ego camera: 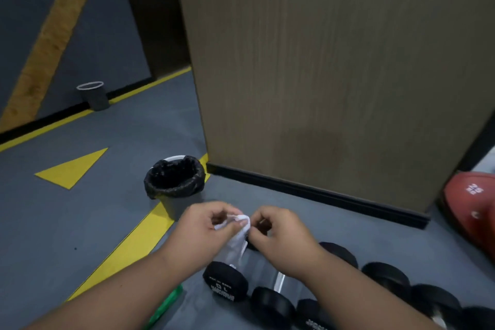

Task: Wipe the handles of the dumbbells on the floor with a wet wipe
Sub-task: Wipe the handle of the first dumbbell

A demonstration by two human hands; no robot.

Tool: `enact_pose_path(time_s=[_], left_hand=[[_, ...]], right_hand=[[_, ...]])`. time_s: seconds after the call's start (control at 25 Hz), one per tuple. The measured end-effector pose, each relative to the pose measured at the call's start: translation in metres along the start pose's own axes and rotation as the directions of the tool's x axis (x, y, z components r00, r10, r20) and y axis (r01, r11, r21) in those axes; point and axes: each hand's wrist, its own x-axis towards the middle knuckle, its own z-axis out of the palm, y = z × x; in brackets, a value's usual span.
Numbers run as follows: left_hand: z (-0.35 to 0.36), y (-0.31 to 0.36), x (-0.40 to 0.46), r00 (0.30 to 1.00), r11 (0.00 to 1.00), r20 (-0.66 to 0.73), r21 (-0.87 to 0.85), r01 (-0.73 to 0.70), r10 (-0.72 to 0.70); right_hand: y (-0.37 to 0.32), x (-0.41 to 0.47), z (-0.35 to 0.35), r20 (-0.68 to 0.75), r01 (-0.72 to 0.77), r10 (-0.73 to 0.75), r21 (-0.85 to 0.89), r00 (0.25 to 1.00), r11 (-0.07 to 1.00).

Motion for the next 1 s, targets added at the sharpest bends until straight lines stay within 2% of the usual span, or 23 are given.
enact_pose_path(time_s=[0.12,0.24,0.36,0.44,0.52,0.64,0.72,0.8,0.92,1.0], left_hand=[[0.008,0.032,0.021,1.0,1.0,-0.019,0.02,-0.002,0.003],[0.017,0.058,0.029,0.995,0.979,-0.043,-0.188,0.084,-0.093],[0.032,0.068,0.023,0.996,0.945,0.017,-0.314,0.092,-0.092],[0.04,0.07,0.024,0.992,0.913,0.107,-0.393,0.11,-0.074],[0.045,0.072,0.032,0.989,0.881,0.13,-0.456,0.123,-0.07],[0.049,0.066,0.041,0.975,0.863,0.171,-0.461,0.206,-0.141],[0.05,0.055,0.042,0.947,0.873,0.21,-0.379,0.307,-0.242],[0.048,0.045,0.046,0.924,0.868,0.228,-0.331,0.37,-0.307],[0.041,0.041,0.063,0.93,0.873,0.217,-0.333,0.356,-0.296],[0.041,0.042,0.077,0.939,0.856,0.264,-0.411,0.315,-0.219]], right_hand=[[0.003,-0.001,-0.026,-0.008,-0.012,0.014,0.2,1.0,0.98],[-0.002,-0.004,-0.052,-0.012,0.031,-0.029,0.511,1.0,0.859],[-0.004,-0.005,-0.065,0.124,-0.061,-0.031,0.672,0.992,0.738],[0.001,-0.011,-0.066,0.216,-0.124,-0.042,0.699,0.975,0.704],[0.004,-0.016,-0.068,0.246,-0.159,-0.031,0.713,0.969,0.683],[0.007,-0.015,-0.078,0.137,-0.166,0.095,0.772,0.986,0.614],[0.013,-0.011,-0.084,0.043,-0.145,0.169,0.739,0.985,0.658],[0.018,-0.009,-0.085,0.01,-0.149,0.193,0.679,0.981,0.718],[0.019,-0.004,-0.083,0.036,-0.188,0.22,0.667,0.975,0.721],[0.021,-0.001,-0.081,0.047,-0.203,0.24,0.702,0.97,0.682]])
